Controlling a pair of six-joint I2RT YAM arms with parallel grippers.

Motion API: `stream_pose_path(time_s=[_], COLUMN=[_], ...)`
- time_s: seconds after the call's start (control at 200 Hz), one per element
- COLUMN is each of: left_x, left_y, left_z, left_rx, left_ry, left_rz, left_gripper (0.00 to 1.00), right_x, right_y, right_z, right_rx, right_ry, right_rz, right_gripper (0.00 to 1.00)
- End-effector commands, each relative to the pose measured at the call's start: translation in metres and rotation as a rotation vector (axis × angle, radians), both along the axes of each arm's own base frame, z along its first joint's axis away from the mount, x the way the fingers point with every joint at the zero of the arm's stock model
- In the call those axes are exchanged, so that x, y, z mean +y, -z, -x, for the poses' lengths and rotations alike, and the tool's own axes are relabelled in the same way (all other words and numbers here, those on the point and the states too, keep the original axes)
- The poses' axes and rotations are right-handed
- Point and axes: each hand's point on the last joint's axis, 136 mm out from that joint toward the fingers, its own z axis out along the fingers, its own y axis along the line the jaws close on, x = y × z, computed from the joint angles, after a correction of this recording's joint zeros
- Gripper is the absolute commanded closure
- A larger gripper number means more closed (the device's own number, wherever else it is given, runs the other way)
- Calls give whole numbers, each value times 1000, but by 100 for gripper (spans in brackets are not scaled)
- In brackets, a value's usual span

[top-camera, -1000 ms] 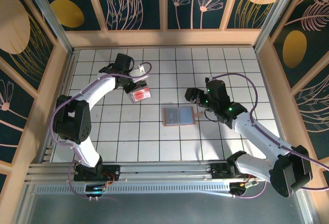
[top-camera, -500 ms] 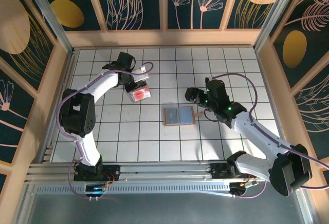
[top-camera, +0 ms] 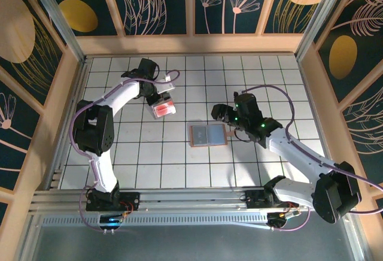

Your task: Take the credit cards out of the card holder

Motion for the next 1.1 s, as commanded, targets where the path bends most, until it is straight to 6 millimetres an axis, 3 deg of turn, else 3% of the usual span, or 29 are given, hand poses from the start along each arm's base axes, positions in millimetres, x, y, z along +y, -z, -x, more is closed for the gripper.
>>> stream_pose_path(time_s=[0.0,0.205,0.35,0.415,0.45,0.54,0.681,0.721,0.851,0.981,1.096], left_x=[2,-6,-3,2,7,18,40,47,58,65,72], left_y=[-11,-56,-92,-100,-119,-136,-160,-163,-166,-154,-141], left_z=[-2,-4,-8,-11,-10,-11,-8,-5,6,19,30], left_rx=[6,-61,-141,-172,-213,-258,-341,-360,-375,-361,-350], left_ry=[-19,-80,-219,-310,-364,-513,-748,-812,-945,-1025,-1081], left_rz=[12,119,214,255,291,361,486,526,643,697,722], left_gripper=[79,79,73,64,61,54,53,53,26,2,1], right_x=[11,22,34,39,42,52,69,73,80,84,88], right_y=[-12,6,27,40,46,61,78,81,92,98,102], right_z=[-3,1,7,12,15,22,34,37,42,46,47], right_rx=[-25,5,54,91,109,151,195,210,248,257,264], right_ry=[-27,-37,-67,-86,-93,-126,-187,-200,-218,-229,-239], right_rz=[2,161,299,367,402,457,471,464,463,476,494], right_gripper=[26,43,53,56,58,60,59,59,55,52,52])
